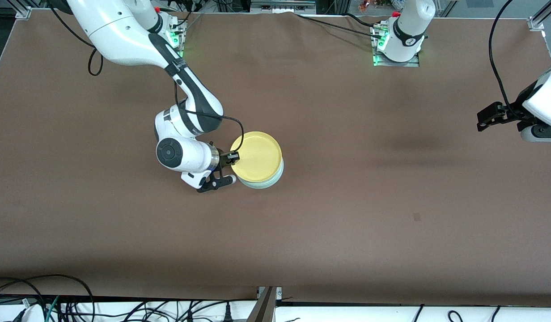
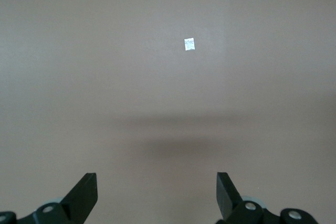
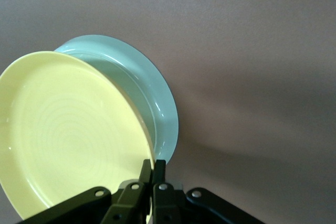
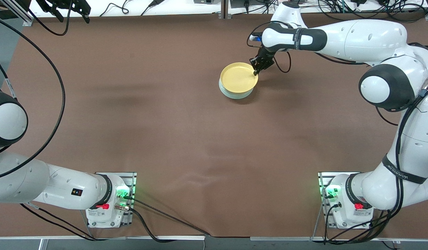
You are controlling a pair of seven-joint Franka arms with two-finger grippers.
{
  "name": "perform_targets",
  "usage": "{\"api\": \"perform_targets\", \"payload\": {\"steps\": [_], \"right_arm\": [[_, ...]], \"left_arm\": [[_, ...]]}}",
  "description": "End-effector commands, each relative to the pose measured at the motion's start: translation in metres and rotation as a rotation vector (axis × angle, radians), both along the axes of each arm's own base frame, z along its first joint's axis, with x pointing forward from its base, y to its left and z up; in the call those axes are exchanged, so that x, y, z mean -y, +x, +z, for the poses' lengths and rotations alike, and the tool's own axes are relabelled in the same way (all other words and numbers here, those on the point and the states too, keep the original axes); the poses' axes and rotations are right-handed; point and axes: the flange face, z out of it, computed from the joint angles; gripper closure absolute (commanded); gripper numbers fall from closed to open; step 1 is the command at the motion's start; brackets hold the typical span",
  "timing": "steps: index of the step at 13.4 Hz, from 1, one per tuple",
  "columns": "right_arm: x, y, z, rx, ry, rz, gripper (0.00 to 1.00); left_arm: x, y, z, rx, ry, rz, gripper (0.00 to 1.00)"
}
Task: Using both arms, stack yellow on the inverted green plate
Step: 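Carry the yellow plate onto the inverted green plate and lower it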
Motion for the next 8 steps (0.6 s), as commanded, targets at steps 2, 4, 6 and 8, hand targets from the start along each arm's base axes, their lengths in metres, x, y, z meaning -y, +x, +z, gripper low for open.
{"api": "perform_targets", "payload": {"steps": [2, 4, 6, 8], "right_arm": [[-0.01, -0.006, -0.012, 0.026, -0.005, 0.023, 1.0], [-0.01, -0.007, -0.015, 0.034, -0.002, 0.02, 1.0], [-0.012, -0.008, -0.016, 0.038, -0.001, 0.023, 1.0], [-0.012, -0.008, -0.018, 0.035, -0.002, 0.023, 1.0]], "left_arm": [[0.0, 0.005, 0.005, 0.006, -0.012, -0.006, 0.0], [0.0, 0.005, 0.005, 0.006, -0.012, -0.006, 0.0], [0.0, 0.005, 0.005, 0.006, -0.014, -0.006, 0.0], [0.0, 0.005, 0.005, 0.006, -0.014, -0.006, 0.0]]}}
